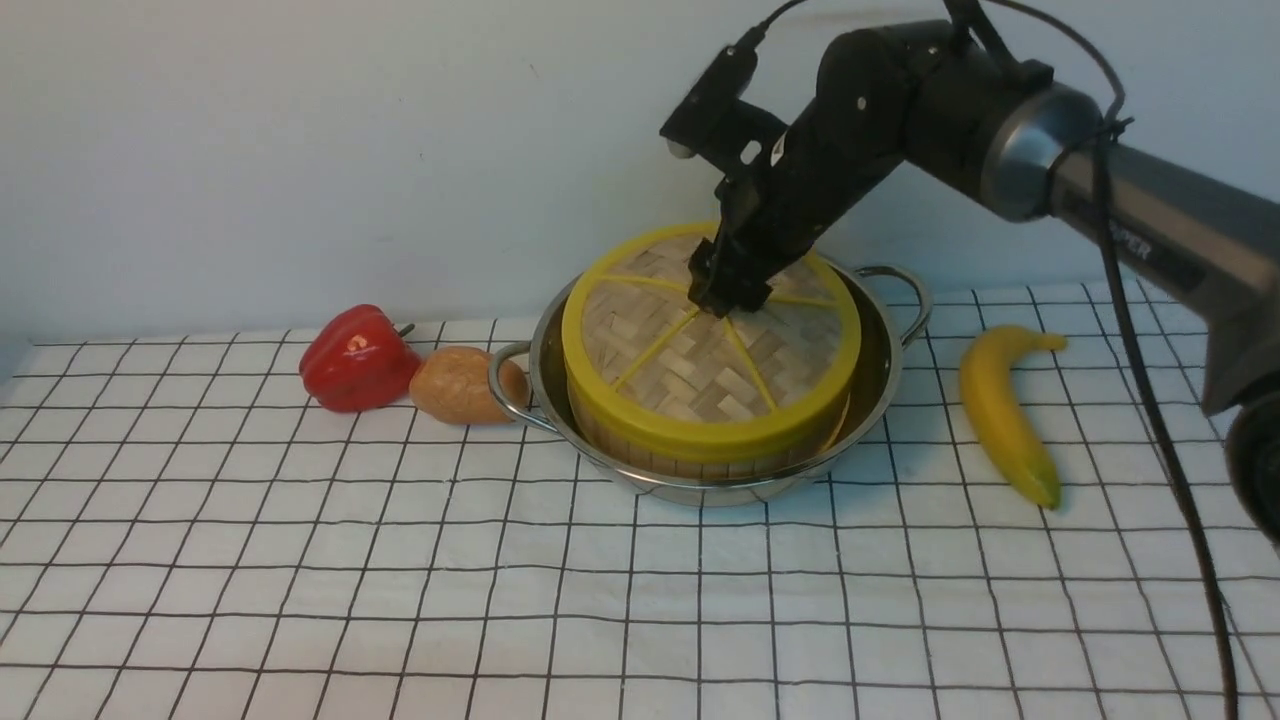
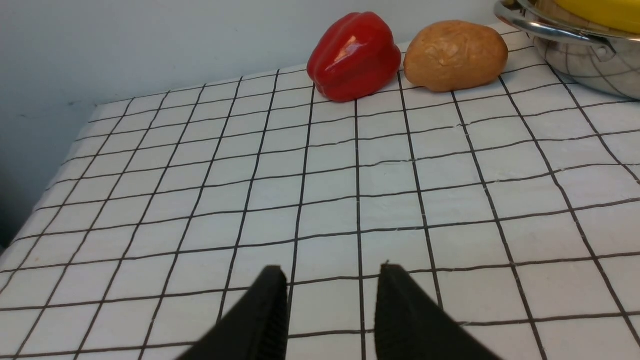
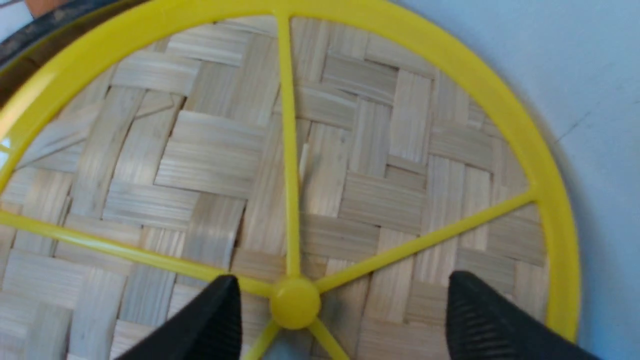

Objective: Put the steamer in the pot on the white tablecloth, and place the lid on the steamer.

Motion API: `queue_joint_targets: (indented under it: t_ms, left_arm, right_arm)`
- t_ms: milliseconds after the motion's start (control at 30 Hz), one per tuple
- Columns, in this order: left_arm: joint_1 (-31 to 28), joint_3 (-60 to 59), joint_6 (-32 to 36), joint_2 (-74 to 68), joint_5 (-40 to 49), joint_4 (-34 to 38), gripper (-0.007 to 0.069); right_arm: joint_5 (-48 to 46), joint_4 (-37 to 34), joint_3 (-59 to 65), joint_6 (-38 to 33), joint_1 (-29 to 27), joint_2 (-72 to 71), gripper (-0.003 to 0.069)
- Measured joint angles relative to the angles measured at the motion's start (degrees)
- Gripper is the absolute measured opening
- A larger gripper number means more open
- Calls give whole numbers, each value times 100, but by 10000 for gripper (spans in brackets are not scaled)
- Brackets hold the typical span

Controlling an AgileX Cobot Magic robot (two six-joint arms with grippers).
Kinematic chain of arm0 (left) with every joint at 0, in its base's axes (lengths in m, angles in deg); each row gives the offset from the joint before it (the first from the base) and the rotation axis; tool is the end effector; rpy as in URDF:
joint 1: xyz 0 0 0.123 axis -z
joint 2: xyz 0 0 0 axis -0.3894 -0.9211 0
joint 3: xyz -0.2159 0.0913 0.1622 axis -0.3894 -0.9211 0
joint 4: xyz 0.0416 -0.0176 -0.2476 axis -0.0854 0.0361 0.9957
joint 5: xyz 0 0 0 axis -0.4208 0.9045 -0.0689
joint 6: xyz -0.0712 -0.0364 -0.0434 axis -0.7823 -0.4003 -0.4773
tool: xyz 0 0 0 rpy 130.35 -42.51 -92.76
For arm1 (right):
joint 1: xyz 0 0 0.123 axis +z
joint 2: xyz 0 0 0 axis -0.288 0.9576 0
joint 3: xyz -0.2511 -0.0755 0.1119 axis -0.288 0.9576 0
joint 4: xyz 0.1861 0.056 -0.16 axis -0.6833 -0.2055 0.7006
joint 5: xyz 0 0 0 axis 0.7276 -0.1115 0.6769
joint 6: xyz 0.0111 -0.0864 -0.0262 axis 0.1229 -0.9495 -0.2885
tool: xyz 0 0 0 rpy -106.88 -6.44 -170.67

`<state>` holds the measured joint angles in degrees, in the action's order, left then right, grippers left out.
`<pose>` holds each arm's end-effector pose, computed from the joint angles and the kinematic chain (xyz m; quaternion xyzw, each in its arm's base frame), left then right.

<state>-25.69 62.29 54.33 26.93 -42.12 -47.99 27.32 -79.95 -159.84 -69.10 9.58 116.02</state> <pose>0.0520 0.0026 0.1746 0.0518 0.8090 0.0656 0.5818 0.4562 0.2382 0.2522 -0.4402 0.8522 0.0593 0.2765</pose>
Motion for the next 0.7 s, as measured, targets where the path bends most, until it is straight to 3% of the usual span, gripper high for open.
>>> queue_joint_targets:
  t_ms: [100, 233, 367, 433, 533, 633, 700]
  left_arm:
    - [0, 0, 0, 0, 0, 0, 243]
    - [0, 0, 0, 0, 0, 0, 243]
    - [0, 0, 0, 0, 0, 0, 243]
    - [0, 0, 0, 0, 0, 0, 243]
    - [0, 0, 0, 0, 0, 0, 243]
    - [0, 0, 0, 0, 0, 0, 243]
    - [0, 0, 0, 0, 0, 0, 243]
  right_arm:
    - [-5, 339, 0, 242, 0, -382, 609]
    - [-41, 905, 0, 845, 0, -861, 584]
    - [-171, 1823, 0, 2270, 0, -1641, 435]
    - [-218, 1979, 0, 2506, 0, -1792, 364]
    - [-365, 2486, 0, 3275, 0, -2274, 82]
    - [-470, 2556, 0, 3751, 0, -2445, -1]
    - [-516, 2561, 0, 4072, 0, -2518, -13]
